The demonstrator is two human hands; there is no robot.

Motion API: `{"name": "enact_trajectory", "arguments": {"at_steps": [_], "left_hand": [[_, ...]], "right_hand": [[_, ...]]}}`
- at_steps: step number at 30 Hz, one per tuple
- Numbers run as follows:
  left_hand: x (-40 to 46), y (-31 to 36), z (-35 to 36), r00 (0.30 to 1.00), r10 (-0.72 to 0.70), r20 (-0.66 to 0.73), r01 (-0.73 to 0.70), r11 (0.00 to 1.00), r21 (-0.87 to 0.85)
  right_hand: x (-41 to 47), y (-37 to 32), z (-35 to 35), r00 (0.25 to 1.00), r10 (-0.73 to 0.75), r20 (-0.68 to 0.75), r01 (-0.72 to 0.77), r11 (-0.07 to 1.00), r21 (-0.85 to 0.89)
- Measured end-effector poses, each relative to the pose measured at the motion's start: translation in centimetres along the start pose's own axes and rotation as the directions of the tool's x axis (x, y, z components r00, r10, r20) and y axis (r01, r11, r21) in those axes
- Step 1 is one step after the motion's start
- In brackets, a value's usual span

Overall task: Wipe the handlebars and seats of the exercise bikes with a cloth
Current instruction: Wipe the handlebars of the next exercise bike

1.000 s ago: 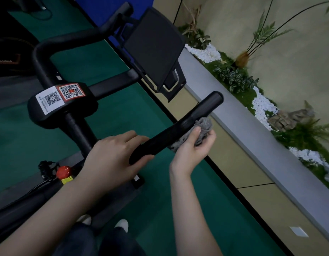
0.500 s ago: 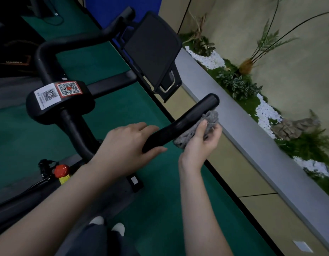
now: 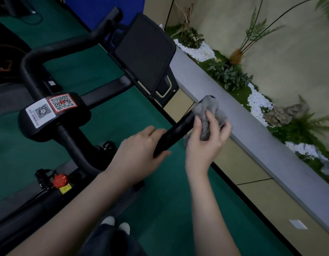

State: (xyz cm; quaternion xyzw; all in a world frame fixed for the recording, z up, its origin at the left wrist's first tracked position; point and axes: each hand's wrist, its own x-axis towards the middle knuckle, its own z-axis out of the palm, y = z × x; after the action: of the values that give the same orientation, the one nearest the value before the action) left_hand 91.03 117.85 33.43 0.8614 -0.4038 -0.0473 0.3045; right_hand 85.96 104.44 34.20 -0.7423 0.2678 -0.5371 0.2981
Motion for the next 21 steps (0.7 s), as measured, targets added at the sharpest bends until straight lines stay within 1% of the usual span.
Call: {"name": "enact_trajectory", "arguments": {"at_steps": [1,2,3,5,7,9,11,14,15,16,17,18,21], "left_hand": [[0.0,0.0,0.0,1.0,-0.002,0.005,0.002,1.0,-0.011],[0.0,-0.1,-0.1,1.0,-0.002,0.008,0.002,1.0,-0.02],[0.0,-0.1,-0.1,1.0,0.001,0.011,-0.001,1.0,-0.025],[0.0,-0.1,-0.1,1.0,0.01,0.014,-0.009,1.0,-0.03],[0.1,-0.2,-0.1,1.0,0.011,0.02,-0.01,0.999,-0.041],[0.0,-0.2,0.0,1.0,0.012,0.02,-0.011,0.998,-0.057],[0.0,-0.3,0.0,1.0,0.011,0.004,-0.011,0.998,-0.067],[0.0,-0.3,0.1,1.0,0.006,0.0,-0.006,0.998,-0.067],[0.0,-0.3,0.1,1.0,0.003,0.001,-0.003,0.998,-0.067],[0.0,-0.3,0.1,1.0,0.0,-0.001,0.0,0.998,-0.068],[0.1,-0.3,0.1,1.0,-0.004,-0.004,0.003,0.998,-0.07],[0.1,-0.3,0.1,1.0,-0.006,-0.008,0.006,0.997,-0.072],[0.0,-0.3,0.2,1.0,-0.012,-0.015,0.011,0.998,-0.068]], "right_hand": [[0.2,0.1,-0.2,0.994,-0.096,0.047,0.099,0.993,-0.069],[0.5,0.2,-0.5,0.973,-0.201,0.117,0.216,0.967,-0.135],[1.0,0.4,-0.9,0.931,-0.3,0.208,0.337,0.925,-0.176],[2.5,0.8,-1.6,0.808,-0.434,0.399,0.535,0.824,-0.186],[4.2,0.6,-2.2,0.676,-0.469,0.568,0.664,0.722,-0.194],[5.7,0.1,-2.3,0.558,-0.442,0.703,0.752,0.627,-0.203],[6.6,-0.7,-1.7,0.431,-0.407,0.805,0.808,0.571,-0.143],[7.4,-1.9,-0.3,0.226,-0.292,0.929,0.818,0.575,-0.018],[7.7,-2.3,0.2,0.171,-0.24,0.955,0.819,0.574,-0.003],[8.1,-2.5,0.5,0.133,-0.188,0.973,0.827,0.562,-0.005],[8.6,-2.7,0.9,0.111,-0.149,0.983,0.841,0.54,-0.013],[9.0,-2.9,1.3,0.106,-0.128,0.986,0.855,0.518,-0.024],[9.9,-3.4,2.1,0.151,-0.078,0.985,0.854,0.512,-0.09]]}}
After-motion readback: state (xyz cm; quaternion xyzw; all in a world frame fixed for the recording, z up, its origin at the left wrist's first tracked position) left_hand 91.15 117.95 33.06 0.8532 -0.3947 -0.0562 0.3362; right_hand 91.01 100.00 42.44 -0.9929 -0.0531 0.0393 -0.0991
